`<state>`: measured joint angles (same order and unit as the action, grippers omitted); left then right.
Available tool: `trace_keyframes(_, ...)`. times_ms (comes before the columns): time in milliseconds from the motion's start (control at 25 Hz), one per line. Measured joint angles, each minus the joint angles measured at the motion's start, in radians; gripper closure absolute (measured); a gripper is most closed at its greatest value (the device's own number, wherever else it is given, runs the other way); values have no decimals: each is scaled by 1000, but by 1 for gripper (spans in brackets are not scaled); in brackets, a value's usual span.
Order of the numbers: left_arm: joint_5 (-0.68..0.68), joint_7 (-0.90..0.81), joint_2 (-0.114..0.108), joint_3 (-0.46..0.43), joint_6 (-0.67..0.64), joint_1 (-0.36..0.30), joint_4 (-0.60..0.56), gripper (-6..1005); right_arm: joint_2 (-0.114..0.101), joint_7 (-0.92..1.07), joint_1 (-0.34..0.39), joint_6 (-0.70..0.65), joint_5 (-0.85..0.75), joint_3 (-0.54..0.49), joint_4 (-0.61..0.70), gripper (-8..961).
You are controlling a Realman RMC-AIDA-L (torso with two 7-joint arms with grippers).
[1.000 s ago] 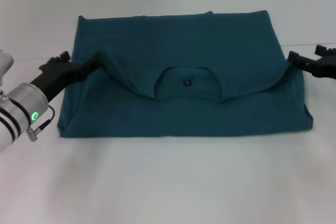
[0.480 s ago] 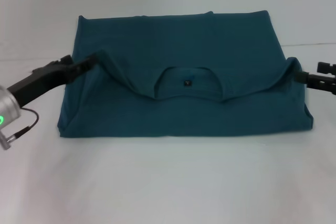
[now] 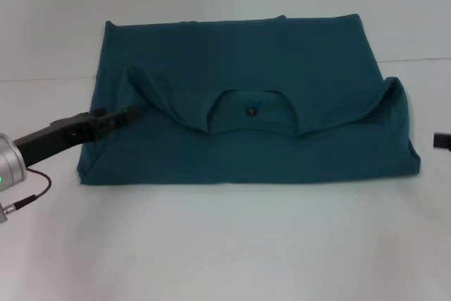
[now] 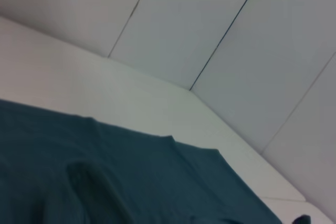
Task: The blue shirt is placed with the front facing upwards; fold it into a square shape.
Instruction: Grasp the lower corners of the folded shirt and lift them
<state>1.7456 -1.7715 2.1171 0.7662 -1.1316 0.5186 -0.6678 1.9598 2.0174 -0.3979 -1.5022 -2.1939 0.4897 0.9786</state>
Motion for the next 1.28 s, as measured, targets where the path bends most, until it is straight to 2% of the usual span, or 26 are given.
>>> trace_keyframes(120,30,-2,0,13,-4,9,-14,94,-2,90,-36,8,-130,1,10,29)
trace_keyframes(360,36,-2,6,45,-10,20,-52,95,-11,179,-97,75,-248,0,-22,31)
trace_keyframes(440,34,1,6,45,-11,26,-58,95,-25,191,-120,108,-268,0,-77,32)
trace_keyframes(600,35,13,6,46,-17,35,-65,95,-72,187,-169,190,-276,3,-238,33)
trace_keyframes(680,34,19,6,46,-17,36,-66,95,-84,175,-190,216,-276,4,-293,33)
trace_keyframes(880,31,22,6,42,-11,41,-76,95,-70,167,-225,259,-276,28,-333,35)
trace_keyframes(1280,29,22,9,37,5,52,-87,96,-67,176,-258,296,-276,39,-409,37)
